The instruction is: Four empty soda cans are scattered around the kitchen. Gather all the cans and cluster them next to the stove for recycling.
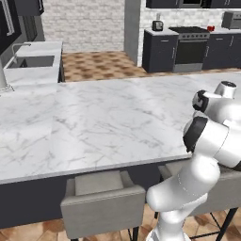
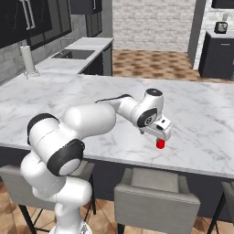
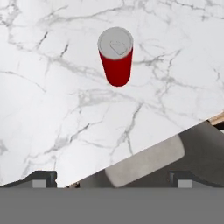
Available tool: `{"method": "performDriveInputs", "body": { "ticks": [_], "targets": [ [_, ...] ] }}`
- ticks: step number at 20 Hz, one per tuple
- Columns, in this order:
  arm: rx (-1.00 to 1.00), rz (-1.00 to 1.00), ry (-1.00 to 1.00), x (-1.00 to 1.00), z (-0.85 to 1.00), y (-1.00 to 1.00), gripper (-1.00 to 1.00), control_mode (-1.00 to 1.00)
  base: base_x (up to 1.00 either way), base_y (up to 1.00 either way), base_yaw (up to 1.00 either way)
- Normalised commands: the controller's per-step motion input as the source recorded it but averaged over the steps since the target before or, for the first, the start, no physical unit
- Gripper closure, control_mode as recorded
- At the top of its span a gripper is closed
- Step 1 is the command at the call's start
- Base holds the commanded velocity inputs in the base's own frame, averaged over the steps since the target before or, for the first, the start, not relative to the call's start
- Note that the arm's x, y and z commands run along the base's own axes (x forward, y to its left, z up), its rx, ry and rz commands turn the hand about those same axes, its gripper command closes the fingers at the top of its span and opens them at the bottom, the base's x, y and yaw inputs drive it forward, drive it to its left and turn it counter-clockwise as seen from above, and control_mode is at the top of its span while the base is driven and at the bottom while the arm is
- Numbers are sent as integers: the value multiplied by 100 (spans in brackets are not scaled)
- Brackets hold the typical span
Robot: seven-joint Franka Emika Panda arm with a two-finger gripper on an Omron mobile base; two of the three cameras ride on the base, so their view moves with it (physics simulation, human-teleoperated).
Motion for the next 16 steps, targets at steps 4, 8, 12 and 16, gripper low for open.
{"method": "performDriveInputs", "body": {
  "ticks": [4, 8, 12, 16],
  "targets": [
    [1, 0, 0, 30, -11, -13, -100, -100, 0, 0, 0],
    [1, 0, 0, 29, -10, -17, -100, -100, 0, 0, 0],
    [1, 0, 0, 28, -12, -18, -100, -100, 0, 0, 0],
    [1, 0, 0, 28, -11, -19, -100, -100, 0, 0, 0]
  ]
}}
